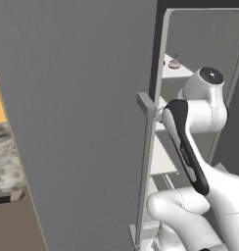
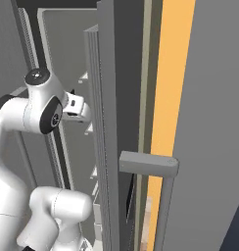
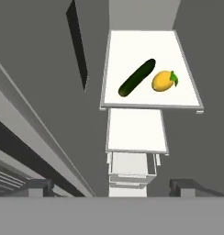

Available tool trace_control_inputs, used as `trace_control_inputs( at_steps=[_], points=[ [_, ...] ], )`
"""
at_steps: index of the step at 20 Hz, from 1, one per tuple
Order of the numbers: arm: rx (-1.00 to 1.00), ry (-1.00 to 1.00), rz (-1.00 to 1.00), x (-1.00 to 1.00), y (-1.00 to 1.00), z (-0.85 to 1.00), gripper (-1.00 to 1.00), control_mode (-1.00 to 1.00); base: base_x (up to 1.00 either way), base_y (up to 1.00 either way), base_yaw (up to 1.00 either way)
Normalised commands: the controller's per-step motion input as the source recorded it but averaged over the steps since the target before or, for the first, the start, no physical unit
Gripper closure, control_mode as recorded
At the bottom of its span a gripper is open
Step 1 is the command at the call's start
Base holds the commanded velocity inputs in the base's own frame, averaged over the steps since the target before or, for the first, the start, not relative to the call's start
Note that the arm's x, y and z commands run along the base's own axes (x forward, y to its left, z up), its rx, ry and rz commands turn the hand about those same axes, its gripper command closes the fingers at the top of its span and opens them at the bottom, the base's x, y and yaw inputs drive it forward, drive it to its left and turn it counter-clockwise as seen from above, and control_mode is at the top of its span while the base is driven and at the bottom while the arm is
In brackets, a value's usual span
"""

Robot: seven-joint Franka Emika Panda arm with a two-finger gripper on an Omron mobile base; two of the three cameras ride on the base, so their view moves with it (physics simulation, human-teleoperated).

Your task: Take the bell pepper and garlic from the highest rack and move them to the second highest rack where the lemon and cucumber are located, to maximize freezer space. Close the freezer door after rearranging.

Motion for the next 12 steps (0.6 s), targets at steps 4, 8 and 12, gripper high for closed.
trace_control_inputs(
  at_steps=[4, 8, 12],
  points=[
    [0.0, -0.04, -0.09, 0.0, -0.41, 0.25, -1.0, -1.0, 0.0, 0.0, 0.0],
    [0.0, -0.02, -0.11, 0.01, -0.54, 0.14, -1.0, -1.0, 0.0, 0.0, 0.0],
    [0.0, -0.11, -0.09, 0.09, -0.44, 0.03, -1.0, -1.0, 0.0, 0.0, 0.0]
  ],
)
